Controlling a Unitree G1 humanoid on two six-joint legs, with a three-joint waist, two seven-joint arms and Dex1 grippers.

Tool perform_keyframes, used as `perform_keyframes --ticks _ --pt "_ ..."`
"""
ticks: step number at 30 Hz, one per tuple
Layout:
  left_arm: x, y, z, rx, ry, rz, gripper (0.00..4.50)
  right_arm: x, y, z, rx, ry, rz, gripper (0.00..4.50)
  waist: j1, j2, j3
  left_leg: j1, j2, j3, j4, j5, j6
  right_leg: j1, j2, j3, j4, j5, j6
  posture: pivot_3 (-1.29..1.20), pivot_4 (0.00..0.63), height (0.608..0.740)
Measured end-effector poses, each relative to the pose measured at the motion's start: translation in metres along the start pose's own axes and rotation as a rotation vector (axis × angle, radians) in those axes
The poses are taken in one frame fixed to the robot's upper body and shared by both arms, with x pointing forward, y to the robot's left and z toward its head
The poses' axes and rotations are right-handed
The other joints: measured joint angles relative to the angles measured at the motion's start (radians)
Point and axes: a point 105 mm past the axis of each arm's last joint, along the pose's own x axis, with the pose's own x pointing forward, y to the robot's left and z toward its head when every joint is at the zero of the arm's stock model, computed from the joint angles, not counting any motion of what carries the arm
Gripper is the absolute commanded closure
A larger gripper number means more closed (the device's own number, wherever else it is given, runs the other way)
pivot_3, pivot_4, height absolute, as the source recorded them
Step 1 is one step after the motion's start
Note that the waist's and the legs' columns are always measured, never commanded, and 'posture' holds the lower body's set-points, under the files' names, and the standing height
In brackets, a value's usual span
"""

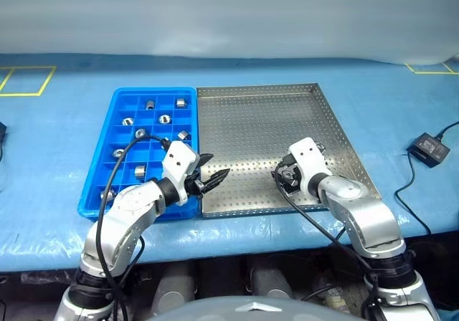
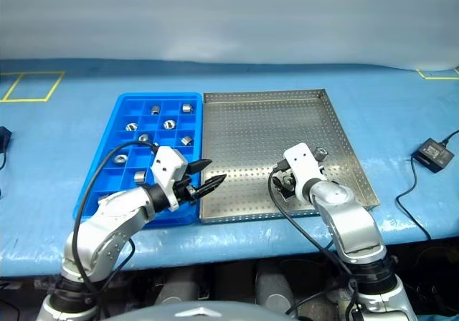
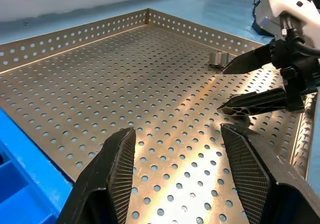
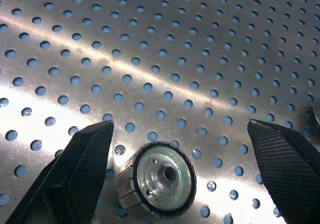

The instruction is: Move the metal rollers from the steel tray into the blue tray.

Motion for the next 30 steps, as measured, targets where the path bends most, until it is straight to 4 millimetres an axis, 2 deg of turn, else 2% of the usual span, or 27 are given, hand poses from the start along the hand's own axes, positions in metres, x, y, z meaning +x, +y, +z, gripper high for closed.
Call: perform_keyframes --ticks 3,6,9,15,21,25,28,30 --pt "-0.001 -0.002 0.001 0.007 -0.004 -0.024 1.56 -0.001 0.002 -0.011 0.013 0.036 0.004 0.0 -0.004 0.0 0.0 0.0 0.0 0.0 0.0 0.0 0.0 0.0 0.0 0.0 0.0 0.0 0.0 -0.06 0.15 0.74" --pt "-0.001 -0.007 -0.001 0.01 0.009 -0.071 1.56 -0.002 0.005 -0.012 0.024 0.038 0.005 0.0 -0.007 0.0 0.0 0.001 0.0 0.001 0.0 0.0 0.0 0.001 0.0 0.001 0.0 0.0 0.0 -0.07 0.15 0.74" --pt "-0.001 -0.011 -0.002 0.011 0.014 -0.106 1.5 -0.001 0.007 -0.012 0.041 0.035 0.007 0.63 -0.01 0.0 0.0 0.002 0.001 0.001 0.0 0.0 0.0 0.001 0.001 0.001 0.0 0.0 0.0 -0.07 0.15 0.74" --pt "-0.002 -0.01 -0.003 0.018 0.022 -0.105 1.5 0.002 0.008 -0.012 0.068 0.033 0.003 2.55 -0.012 0.0 0.0 0.002 0.0 0.001 0.0 0.0 0.0 0.001 0.001 0.001 0.0 0.0 0.0 -0.06 0.15 0.74" --pt "-0.005 -0.006 -0.005 0.018 0.028 -0.084 1.5 0.004 0.008 -0.007 0.07 0.017 0.007 2.63 -0.012 0.0 0.0 0.001 0.001 0.001 0.0 0.0 0.0 0.0 0.001 0.001 0.0 0.0 0.0 -0.02 0.15 0.74" --pt "-0.016 0.009 -0.008 0.009 0.035 0.013 1.5 0.006 0.016 0.023 0.034 -0.094 0.05 2.63 -0.016 0.0 0.0 0.002 0.002 0.001 0.0 0.0 0.0 0.0 0.002 0.001 0.0 0.0 0.0 0.01 0.15 0.74" --pt "-0.033 0.027 -0.009 0.007 0.04 0.127 1.5 0.008 0.042 0.065 0.034 -0.261 0.169 2.63 -0.019 0.0 0.0 0.002 0.003 0.001 -0.001 0.0 0.0 0.0 0.004 0.001 0.0 0.0 0.0 0.05 0.15 0.74" --pt "-0.045 0.033 -0.011 0.012 0.048 0.188 1.5 0.014 0.059 0.084 0.007 -0.321 0.244 2.63 -0.015 0.0 0.0 0.003 0.003 0.001 -0.002 0.0 0.0 0.001 0.003 0.001 0.0 0.0 0.0 0.07 0.15 0.74"
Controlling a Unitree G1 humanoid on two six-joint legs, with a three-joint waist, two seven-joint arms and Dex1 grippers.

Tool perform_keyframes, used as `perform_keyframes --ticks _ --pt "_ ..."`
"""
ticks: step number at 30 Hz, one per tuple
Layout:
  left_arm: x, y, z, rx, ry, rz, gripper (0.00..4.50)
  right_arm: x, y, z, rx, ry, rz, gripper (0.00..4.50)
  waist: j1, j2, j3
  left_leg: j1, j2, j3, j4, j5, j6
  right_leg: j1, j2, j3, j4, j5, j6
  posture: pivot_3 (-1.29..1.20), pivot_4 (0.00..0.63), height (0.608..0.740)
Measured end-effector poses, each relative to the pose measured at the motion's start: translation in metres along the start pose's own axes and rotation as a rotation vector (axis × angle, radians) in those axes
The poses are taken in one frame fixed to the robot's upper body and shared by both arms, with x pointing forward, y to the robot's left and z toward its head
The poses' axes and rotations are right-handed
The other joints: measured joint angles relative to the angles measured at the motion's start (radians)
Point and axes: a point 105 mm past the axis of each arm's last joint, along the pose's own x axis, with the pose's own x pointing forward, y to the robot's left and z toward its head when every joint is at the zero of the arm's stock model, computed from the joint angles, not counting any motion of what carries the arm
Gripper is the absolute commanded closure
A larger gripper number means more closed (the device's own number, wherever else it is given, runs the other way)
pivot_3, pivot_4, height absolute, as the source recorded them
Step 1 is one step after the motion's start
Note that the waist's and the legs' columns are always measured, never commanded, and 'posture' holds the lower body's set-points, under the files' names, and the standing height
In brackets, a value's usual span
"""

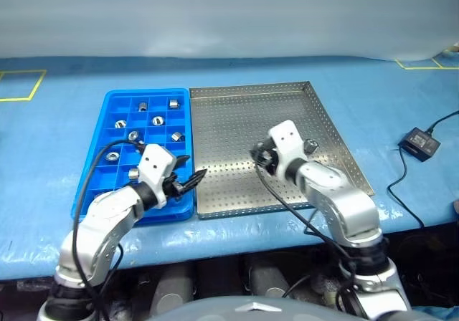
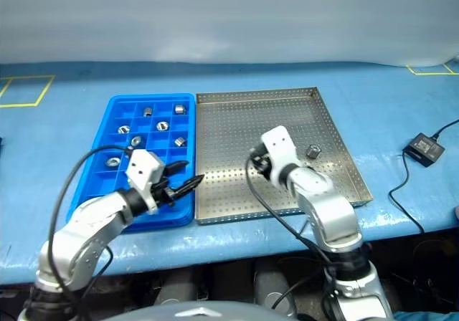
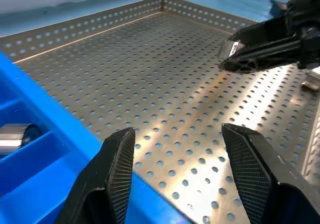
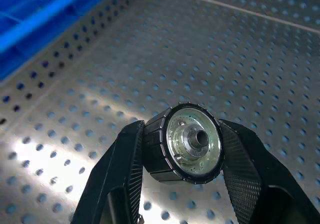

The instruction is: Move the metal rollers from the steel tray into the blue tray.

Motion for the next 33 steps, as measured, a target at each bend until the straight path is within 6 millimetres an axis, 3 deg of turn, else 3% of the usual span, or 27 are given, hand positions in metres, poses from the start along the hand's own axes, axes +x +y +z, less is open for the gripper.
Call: perform_keyframes --ticks 8,11,14,22,30,31,33 --pt "-0.032 0.042 -0.01 -0.057 0.031 0.347 1.5 0.049 0.071 0.027 -0.101 -0.096 0.365 2.63 0.049 0.0 0.0 0.0 -0.001 -0.001 0.0 0.0 0.0 0.001 -0.001 -0.002 0.0 0.0 0.0 0.2 0.15 0.74" --pt "-0.038 0.042 -0.015 -0.074 0.05 0.392 1.5 0.06 0.089 0.045 -0.143 -0.151 0.429 2.63 0.066 0.0 0.0 0.0 -0.001 -0.002 0.0 0.0 -0.001 0.001 -0.002 -0.003 0.0 0.0 -0.001 0.22 0.15 0.74" --pt "-0.042 0.038 -0.014 -0.069 0.049 0.396 1.5 0.069 0.098 0.053 -0.163 -0.178 0.464 2.63 0.083 0.0 0.0 0.001 -0.001 -0.003 -0.001 0.0 -0.002 0.0 -0.003 -0.005 -0.001 -0.001 -0.002 0.24 0.15 0.74" --pt "-0.041 0.028 -0.013 -0.069 0.045 0.353 1.5 0.087 0.116 0.043 -0.126 -0.164 0.571 2.63 0.096 0.0 0.0 0.001 -0.001 -0.006 -0.007 0.002 -0.007 0.0 -0.003 -0.008 0.0 -0.002 -0.006 0.26 0.15 0.74" --pt "-0.039 0.027 -0.013 -0.07 0.045 0.35 1.5 0.101 0.121 0.053 -0.109 -0.2 0.599 2.63 0.097 0.0 0.0 0.002 -0.001 -0.013 -0.014 0.006 -0.013 0.0 -0.002 -0.015 0.0 -0.005 -0.012 0.27 0.15 0.74" --pt "-0.039 0.027 -0.013 -0.07 0.044 0.35 1.5 0.103 0.121 0.053 -0.111 -0.201 0.599 1.91 0.098 0.0 0.0 0.001 -0.001 -0.015 -0.015 0.006 -0.014 0.0 -0.002 -0.016 0.0 -0.005 -0.012 0.28 0.15 0.74" --pt "-0.038 0.025 -0.013 -0.07 0.044 0.345 1.5 0.107 0.12 0.051 -0.129 -0.19 0.593 1.31 0.099 0.0 0.0 0.001 -0.001 -0.017 -0.016 0.007 -0.015 0.0 -0.002 -0.018 0.0 -0.005 -0.012 0.28 0.15 0.74"
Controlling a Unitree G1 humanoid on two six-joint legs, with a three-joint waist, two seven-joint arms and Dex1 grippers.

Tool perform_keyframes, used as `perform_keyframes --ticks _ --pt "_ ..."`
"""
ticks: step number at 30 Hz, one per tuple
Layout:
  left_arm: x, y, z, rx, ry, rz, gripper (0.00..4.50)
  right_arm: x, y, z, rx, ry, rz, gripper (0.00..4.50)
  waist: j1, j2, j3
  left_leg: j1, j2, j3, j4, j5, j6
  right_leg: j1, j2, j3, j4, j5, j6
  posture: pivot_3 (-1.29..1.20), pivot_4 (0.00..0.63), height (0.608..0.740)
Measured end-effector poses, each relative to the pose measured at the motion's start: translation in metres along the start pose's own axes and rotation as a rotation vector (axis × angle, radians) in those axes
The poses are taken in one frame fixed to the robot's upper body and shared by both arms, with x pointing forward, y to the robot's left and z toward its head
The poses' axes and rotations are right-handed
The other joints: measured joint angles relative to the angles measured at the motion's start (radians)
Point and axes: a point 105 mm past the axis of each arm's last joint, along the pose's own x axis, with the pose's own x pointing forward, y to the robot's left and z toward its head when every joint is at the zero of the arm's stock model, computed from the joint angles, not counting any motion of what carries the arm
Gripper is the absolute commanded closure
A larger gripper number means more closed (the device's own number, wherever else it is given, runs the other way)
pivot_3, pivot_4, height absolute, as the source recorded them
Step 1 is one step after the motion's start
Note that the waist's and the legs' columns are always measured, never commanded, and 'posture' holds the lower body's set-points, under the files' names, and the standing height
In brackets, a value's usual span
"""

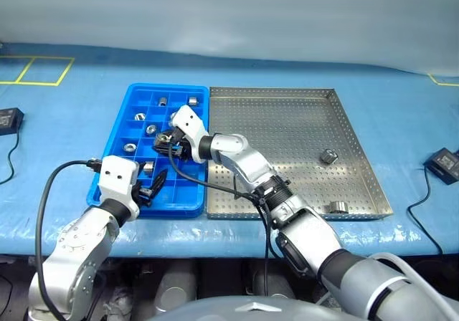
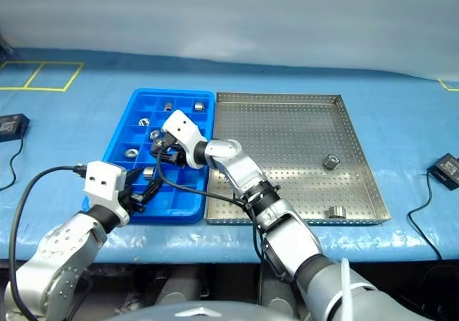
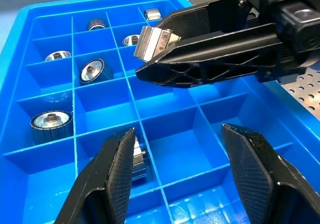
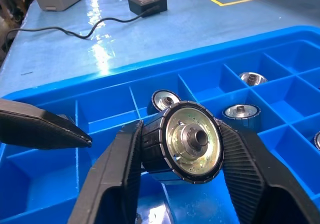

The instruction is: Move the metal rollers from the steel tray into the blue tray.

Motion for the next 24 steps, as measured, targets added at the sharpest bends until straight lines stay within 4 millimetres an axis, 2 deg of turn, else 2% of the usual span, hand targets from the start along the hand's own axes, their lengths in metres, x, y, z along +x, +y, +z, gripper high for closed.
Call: perform_keyframes --ticks 1,6,8,12,14,15,17,20,24 --pt "0.001 -0.001 0.0 0.0 -0.001 -0.003 1.5 0.001 -0.001 0.0 -0.014 0.001 -0.002 1.03 0.001 0.0 0.0 0.0 0.0 -0.001 0.0 0.0 0.0 0.0 0.0 -0.001 0.0 0.0 0.0 0.27 0.15 0.74" --pt "0.002 -0.003 0.002 0.001 -0.008 -0.01 1.5 -0.001 -0.005 0.009 -0.06 -0.037 -0.025 1.03 0.002 0.0 0.0 0.0 0.0 -0.002 0.0 0.001 -0.001 0.0 0.0 -0.002 0.001 0.0 -0.001 0.26 0.15 0.74" --pt "0.004 -0.006 0.003 -0.002 -0.013 -0.022 1.5 -0.008 -0.01 0.016 -0.088 -0.06 -0.065 1.03 0.003 0.0 0.0 0.0 0.0 -0.003 0.0 0.001 -0.001 0.001 0.0 -0.002 0.001 -0.001 -0.002 0.24 0.15 0.74" --pt "0.018 -0.021 0.019 -0.032 -0.085 -0.094 1.5 -0.056 -0.026 0.013 -0.129 -0.066 -0.23 1.03 0.029 0.0 0.0 -0.002 -0.002 -0.006 0.002 0.0 -0.001 0.002 -0.003 -0.005 -0.001 -0.002 -0.003 0.19 0.15 0.74" --pt "0.028 -0.028 0.027 -0.04 -0.124 -0.131 1.5 -0.089 -0.037 -0.002 -0.121 -0.005 -0.349 1.03 0.036 0.0 0.0 -0.002 -0.003 -0.006 0.002 0.001 0.0 0.002 -0.004 -0.005 -0.001 -0.002 -0.003 0.16 0.15 0.74" --pt "0.035 -0.035 0.032 -0.041 -0.142 -0.168 1.5 -0.115 -0.046 -0.016 -0.099 0.056 -0.453 1.03 0.037 0.0 0.0 -0.003 -0.003 -0.006 0.003 0.001 0.0 0.002 -0.004 -0.005 -0.001 -0.002 -0.003 0.15 0.15 0.74" --pt "0.042 -0.042 0.036 -0.033 -0.152 -0.211 1.5 -0.146 -0.057 -0.033 -0.066 0.141 -0.58 1.03 0.027 0.001 0.0 -0.004 -0.003 -0.005 0.003 0.001 0.0 0.001 -0.004 -0.004 0.0 -0.002 -0.003 0.1 0.15 0.74" --pt "0.053 -0.053 0.042 -0.015 -0.171 -0.285 1.5 -0.196 -0.067 -0.048 -0.062 0.259 -0.767 1.03 0.003 0.001 0.0 -0.004 -0.002 -0.004 0.003 0.002 0.0 0.0 -0.002 -0.004 0.0 -0.002 -0.003 0.01 0.15 0.74" --pt "0.07 -0.071 0.048 -0.006 -0.181 -0.384 1.5 -0.23 -0.074 -0.064 -0.014 0.335 -0.923 1.03 -0.038 0.001 0.0 -0.003 -0.002 -0.004 0.003 0.002 0.001 0.001 0.001 -0.002 0.0 -0.001 -0.002 -0.04 0.15 0.74"
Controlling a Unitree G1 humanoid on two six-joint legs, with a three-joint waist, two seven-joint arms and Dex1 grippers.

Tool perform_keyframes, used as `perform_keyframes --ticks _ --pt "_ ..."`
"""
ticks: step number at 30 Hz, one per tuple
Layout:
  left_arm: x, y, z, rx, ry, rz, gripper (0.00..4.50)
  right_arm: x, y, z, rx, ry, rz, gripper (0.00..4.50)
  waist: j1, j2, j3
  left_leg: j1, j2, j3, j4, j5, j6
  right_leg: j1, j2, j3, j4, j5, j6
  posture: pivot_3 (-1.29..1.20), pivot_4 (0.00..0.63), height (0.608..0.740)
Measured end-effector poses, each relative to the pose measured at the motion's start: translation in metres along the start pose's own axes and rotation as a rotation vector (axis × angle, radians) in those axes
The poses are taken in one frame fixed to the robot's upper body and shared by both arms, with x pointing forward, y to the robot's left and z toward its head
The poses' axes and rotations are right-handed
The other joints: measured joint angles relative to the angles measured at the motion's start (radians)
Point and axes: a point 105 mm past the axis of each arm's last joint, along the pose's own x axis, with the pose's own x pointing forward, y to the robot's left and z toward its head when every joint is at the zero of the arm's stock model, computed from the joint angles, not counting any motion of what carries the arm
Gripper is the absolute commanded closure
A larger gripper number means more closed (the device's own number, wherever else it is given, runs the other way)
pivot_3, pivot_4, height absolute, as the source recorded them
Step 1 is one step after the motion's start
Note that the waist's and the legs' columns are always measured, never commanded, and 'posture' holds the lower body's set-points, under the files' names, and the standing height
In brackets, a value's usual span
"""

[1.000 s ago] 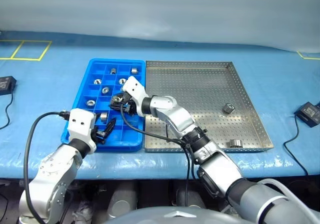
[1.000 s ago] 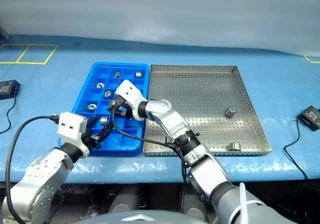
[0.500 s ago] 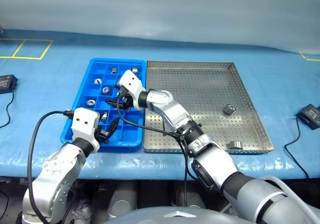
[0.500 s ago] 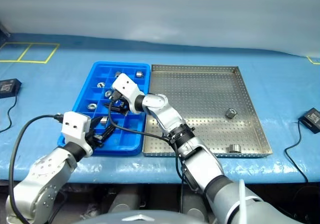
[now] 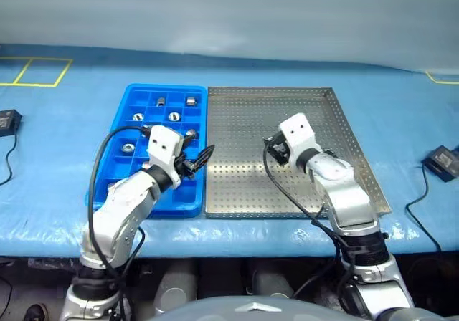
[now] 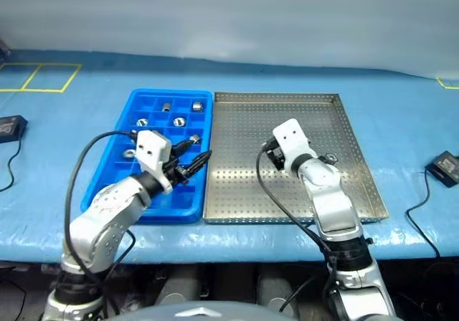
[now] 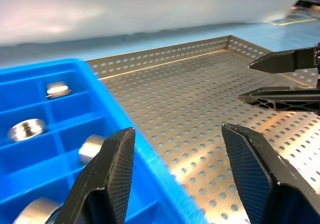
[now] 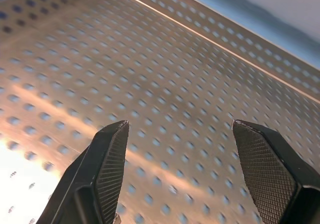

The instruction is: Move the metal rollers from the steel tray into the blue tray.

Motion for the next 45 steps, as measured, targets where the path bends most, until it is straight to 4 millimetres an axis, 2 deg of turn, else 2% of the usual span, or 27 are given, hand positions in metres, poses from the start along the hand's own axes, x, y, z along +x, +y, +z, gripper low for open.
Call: perform_keyframes --ticks 3,8,13,17,21,25,28,36,45 --pt "0.013 -0.01 -0.004 0.029 0.027 -0.079 1.5 -0.004 0.001 -0.018 0.028 0.065 -0.027 1.03 -0.03 0.0 0.0 0.0 -0.001 0.002 0.0 0.0 0.001 -0.001 0.001 0.002 0.0 0.002 0.003 -0.07 0.15 0.74" --pt "0.023 -0.035 -0.015 0.042 0.074 -0.251 1.5 -0.023 -0.006 -0.024 0.035 0.118 -0.086 1.03 -0.051 0.0 0.0 0.0 0.0 0.002 0.0 0.0 0.001 -0.001 0.001 0.003 0.0 0.004 0.009 -0.11 0.15 0.74" --pt "0.025 -0.046 -0.014 0.064 0.083 -0.342 1.5 -0.051 -0.018 -0.014 -0.021 0.13 -0.099 1.03 -0.061 0.001 0.0 0.0 0.0 0.002 0.003 -0.001 0.002 0.0 0.001 0.004 0.0 0.002 0.007 -0.16 0.15 0.74" --pt "0.027 -0.046 -0.017 0.05 0.09 -0.34 1.5 -0.066 -0.029 0.0 0.091 0.097 -0.107 1.03 -0.084 0.001 0.0 0.0 0.001 0.002 0.004 0.0 0.002 0.001 0.002 0.004 0.0 0.001 0.008 -0.18 0.15 0.74" --pt "0.027 -0.048 -0.021 0.039 0.095 -0.335 1.5 -0.068 -0.04 0.005 0.274 0.124 -0.124 1.03 -0.102 0.001 0.0 0.001 0.001 0.004 0.004 0.0 0.003 0.001 0.002 0.007 0.001 0.003 0.008 -0.18 0.15 0.74" --pt "0.028 -0.047 -0.023 0.034 0.099 -0.31 1.5 -0.063 -0.042 0.006 0.435 0.161 -0.125 1.03 -0.109 0.001 0.0 0.002 0.001 0.005 0.004 0.001 0.004 0.001 0.002 0.008 0.001 0.004 0.008 -0.16 0.15 0.74" --pt "0.029 -0.047 -0.023 0.029 0.097 -0.293 1.5 -0.055 -0.041 -0.005 0.539 0.221 -0.141 1.03 -0.107 0.001 0.0 0.001 0.0 0.005 0.004 0.0 0.004 0.001 0.001 0.008 0.001 0.005 0.008 -0.17 0.15 0.74" --pt "0.027 -0.044 -0.029 0.004 0.112 -0.255 1.5 -0.053 -0.058 -0.024 0.447 0.353 -0.174 1.03 -0.111 0.002 0.0 -0.001 -0.001 0.007 0.004 -0.001 0.007 -0.002 0.0 0.011 0.0 0.007 0.014 -0.19 0.15 0.74" --pt "0.033 -0.052 -0.026 -0.039 0.081 -0.259 1.5 -0.078 -0.058 -0.054 0.324 0.529 -0.021 1.03 -0.135 0.002 0.0 -0.002 -0.002 0.01 0.006 -0.004 0.011 -0.001 0.0 0.016 -0.001 0.006 0.015 -0.22 0.15 0.74"
